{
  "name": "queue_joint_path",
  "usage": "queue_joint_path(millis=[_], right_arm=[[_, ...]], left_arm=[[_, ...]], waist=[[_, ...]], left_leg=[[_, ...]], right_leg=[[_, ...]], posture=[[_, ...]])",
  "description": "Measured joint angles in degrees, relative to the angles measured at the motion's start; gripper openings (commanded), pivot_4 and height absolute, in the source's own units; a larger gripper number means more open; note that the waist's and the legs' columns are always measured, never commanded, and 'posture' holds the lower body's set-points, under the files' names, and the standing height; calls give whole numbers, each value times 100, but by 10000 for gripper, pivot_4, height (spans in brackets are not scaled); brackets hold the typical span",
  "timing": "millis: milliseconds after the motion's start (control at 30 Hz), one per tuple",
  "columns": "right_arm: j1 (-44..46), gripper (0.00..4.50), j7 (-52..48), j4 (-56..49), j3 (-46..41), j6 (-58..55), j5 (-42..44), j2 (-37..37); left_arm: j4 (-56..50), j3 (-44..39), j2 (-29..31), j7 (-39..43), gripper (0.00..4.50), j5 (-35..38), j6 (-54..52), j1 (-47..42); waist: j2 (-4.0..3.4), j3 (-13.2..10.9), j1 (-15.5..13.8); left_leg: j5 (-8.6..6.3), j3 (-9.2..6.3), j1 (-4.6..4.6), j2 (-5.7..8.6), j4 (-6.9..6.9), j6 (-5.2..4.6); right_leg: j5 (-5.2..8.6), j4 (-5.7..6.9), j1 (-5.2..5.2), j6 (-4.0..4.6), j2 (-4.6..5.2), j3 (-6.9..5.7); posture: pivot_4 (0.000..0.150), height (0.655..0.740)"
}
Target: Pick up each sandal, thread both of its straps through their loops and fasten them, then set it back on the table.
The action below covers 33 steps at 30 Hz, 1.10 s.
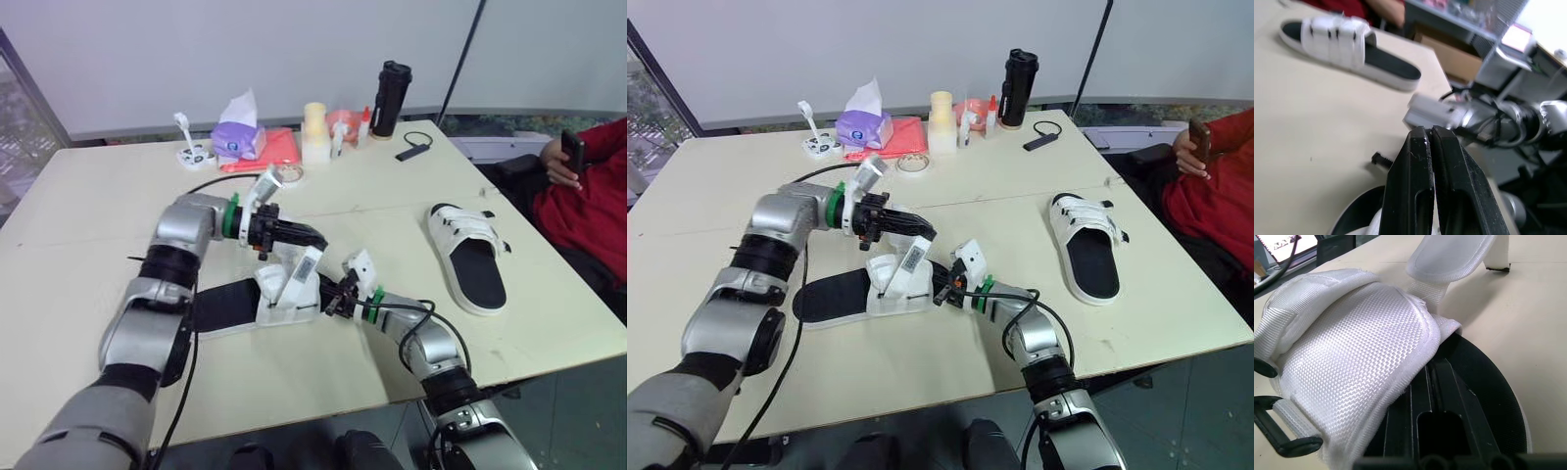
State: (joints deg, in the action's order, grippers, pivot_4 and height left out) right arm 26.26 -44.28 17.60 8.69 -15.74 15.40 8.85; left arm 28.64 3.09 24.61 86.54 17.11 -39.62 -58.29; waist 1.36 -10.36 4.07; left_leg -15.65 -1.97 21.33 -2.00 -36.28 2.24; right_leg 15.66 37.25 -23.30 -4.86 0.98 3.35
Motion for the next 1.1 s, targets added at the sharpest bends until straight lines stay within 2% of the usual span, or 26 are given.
queue_joint_path(millis=[233,400,500,600,933,1100], right_arm=[[20,0,4,25,8,15,-1,-23],[37,0,4,71,-11,23,-16,-1],[57,0,-18,76,5,23,-47,-1],[83,0,-54,105,14,23,-57,2],[16,0,-48,69,14,22,-64,13],[9,0,-48,57,15,23,-65,13]], left_arm=[[-2151,-668,466,-1004,571,892,-1305,1132],[-2995,-1531,285,-2253,571,1454,-1820,1654],[-2864,-1670,105,-2912,571,1447,-1538,1774],[-2610,-1632,64,-3178,571,1430,-1255,1775],[-1496,-1511,275,-3379,571,1226,-390,1768],[-1254,-1451,360,-3320,571,1215,-313,1768]], waist=[[-3,1,13],[2,4,-15],[2,5,-11],[2,5,-2],[2,6,-9],[2,6,-8]], left_leg=[[0,1,-7,-5,3,0],[2,0,-11,-5,-5,3],[2,1,-15,-5,-3,4],[3,3,-16,-5,-2,5],[5,3,-15,-4,0,9],[5,3,-12,-4,1,9]], right_leg=[[-2,1,2,3,1,3],[-5,1,13,8,3,-1],[-5,0,15,8,1,-1],[-6,1,13,9,1,0],[-7,0,12,11,1,-1],[-7,0,9,11,1,-1]], posture=[[1500,7400],[1500,7400],[1500,7400],[1500,7400],[1500,7400],[1500,7400]])
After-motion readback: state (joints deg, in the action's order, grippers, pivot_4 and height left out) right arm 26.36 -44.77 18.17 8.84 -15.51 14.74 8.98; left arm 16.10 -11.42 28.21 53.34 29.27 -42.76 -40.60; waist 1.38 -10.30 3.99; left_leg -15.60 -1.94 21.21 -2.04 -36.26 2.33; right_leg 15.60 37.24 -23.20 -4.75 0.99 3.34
